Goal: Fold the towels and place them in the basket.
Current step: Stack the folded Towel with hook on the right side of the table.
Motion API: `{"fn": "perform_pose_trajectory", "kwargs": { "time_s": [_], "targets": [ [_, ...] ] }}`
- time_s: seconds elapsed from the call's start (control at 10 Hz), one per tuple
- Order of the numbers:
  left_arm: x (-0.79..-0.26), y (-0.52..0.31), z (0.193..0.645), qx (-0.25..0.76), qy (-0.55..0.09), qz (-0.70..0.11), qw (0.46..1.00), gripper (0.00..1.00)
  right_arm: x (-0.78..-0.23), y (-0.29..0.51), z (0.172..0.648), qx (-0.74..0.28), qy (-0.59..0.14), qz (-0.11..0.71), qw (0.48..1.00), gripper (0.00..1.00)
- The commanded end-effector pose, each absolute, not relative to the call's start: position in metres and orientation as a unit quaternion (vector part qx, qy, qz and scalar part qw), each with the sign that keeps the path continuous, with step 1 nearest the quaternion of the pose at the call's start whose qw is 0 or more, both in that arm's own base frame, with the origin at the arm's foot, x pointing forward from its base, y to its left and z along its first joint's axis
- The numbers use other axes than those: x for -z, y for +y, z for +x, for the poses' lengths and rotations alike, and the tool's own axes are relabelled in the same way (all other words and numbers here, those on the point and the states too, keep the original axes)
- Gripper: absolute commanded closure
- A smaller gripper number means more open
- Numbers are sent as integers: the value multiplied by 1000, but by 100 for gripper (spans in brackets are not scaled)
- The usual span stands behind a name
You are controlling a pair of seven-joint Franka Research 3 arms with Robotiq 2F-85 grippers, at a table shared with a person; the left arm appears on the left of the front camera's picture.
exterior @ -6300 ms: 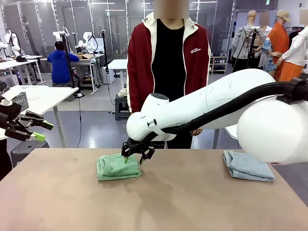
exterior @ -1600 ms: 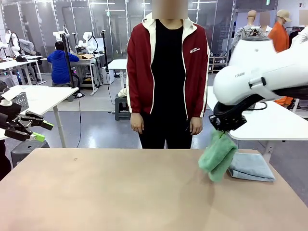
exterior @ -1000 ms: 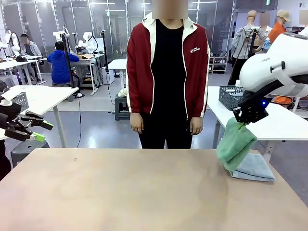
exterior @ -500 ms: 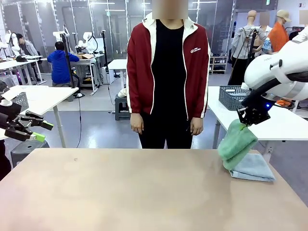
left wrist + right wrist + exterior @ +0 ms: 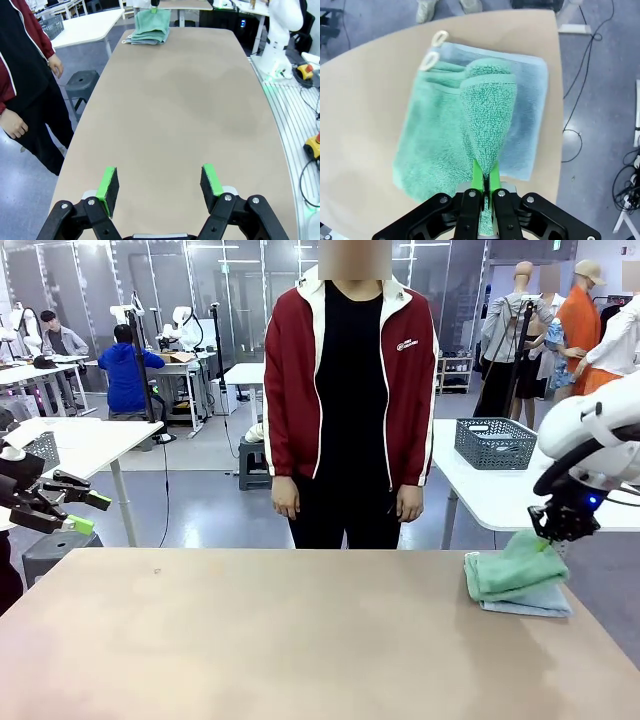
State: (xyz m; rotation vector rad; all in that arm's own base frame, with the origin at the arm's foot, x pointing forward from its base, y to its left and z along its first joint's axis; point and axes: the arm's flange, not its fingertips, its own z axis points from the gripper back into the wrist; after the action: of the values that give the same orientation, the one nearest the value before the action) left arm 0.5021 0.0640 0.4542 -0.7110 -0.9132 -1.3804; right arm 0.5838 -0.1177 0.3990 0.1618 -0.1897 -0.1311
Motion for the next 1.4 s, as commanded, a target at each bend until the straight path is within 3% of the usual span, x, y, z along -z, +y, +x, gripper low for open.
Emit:
{"fn": "perform_pose_trajectory", "kwargs": {
  "time_s": [0.0, 0.3, 0.4, 0.5, 0.6, 0.7, 0.8, 0.9, 1.0, 1.3],
  "targets": [
    [-455, 63, 498, 603, -396, -309, 620, 16, -381, -139, 597, 45, -107, 71, 991, 95],
    [-455, 63, 498, 603, -396, -309, 620, 16, -357, -165, 609, 34, -102, 86, 990, 95],
    [-455, 63, 498, 603, -396, -309, 620, 16, -355, -166, 609, 30, -95, 98, 990, 75],
    [-455, 63, 498, 603, -396, -309, 620, 16, -357, -163, 605, 25, -92, 109, 990, 75],
    [-455, 63, 498, 603, -396, -309, 620, 16, -362, -157, 599, 16, -86, 113, 990, 55],
    [-455, 63, 498, 603, -396, -309, 620, 16, -371, -153, 592, 11, -81, 112, 990, 71],
    [-455, 63, 498, 603, -396, -309, 620, 16, -384, -149, 583, 11, -81, 105, 991, 35],
    [-455, 63, 498, 603, -396, -309, 620, 16, -402, -144, 572, 9, -88, 95, 992, 51],
    [-455, 63, 498, 603, -396, -309, 620, 16, -427, -137, 558, 5, -96, 90, 991, 15],
    [-455, 63, 498, 603, -396, -309, 620, 16, -526, -92, 487, 16, -101, 82, 991, 15]
  ]
}}
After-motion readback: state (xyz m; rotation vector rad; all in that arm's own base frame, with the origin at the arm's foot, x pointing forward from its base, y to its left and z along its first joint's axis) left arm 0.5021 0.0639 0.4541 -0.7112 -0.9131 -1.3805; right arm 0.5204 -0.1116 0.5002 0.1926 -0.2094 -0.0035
